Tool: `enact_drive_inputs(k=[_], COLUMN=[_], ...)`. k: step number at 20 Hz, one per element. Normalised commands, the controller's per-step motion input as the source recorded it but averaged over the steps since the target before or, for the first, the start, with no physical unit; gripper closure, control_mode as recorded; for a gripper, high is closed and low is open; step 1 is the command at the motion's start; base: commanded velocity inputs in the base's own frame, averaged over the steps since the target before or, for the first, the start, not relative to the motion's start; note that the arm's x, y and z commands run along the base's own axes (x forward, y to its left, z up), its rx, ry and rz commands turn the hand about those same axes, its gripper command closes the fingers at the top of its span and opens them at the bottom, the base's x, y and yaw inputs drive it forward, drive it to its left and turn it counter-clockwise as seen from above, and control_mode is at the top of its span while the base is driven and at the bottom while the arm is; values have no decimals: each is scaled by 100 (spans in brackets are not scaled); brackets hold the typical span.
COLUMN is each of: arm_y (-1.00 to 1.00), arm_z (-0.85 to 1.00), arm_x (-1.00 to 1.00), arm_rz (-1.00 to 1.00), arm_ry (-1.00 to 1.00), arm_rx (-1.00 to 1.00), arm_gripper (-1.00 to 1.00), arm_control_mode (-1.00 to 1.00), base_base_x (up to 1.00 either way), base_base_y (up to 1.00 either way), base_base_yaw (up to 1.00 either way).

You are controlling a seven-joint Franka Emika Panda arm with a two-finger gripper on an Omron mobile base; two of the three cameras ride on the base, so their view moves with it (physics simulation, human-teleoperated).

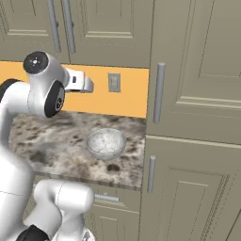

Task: Open the cabinet. Pick the kiwi and mango from the cabinet and place them into the bowl. Then close the cabinet.

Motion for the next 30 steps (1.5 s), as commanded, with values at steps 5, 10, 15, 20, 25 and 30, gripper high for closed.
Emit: enact_drive_inputs(k=[5, 10, 15, 20, 25, 30], arm_y=[0, 0, 1, 3, 4, 25], arm_z=[63, 62, 45, 3, 33, 47], arm_x=[-31, -26, -16, 0, 0, 1], arm_rz=[0, 0, 0, 0, 0, 0], arm_ry=[-52, -47, -40, -9, -18, -16], arm_rx=[5, 4, 4, 0, 0, 0], arm_gripper=[-100, -100, -100, -100, -100, -100], arm_control_mode=[-100, -100, -100, -100, -100, -100], base_base_x=[0, 0, 0, 0, 0, 0], base_base_y=[0, 0, 0, 0, 0, 0], base_base_yaw=[0, 0, 0, 0, 0, 0])
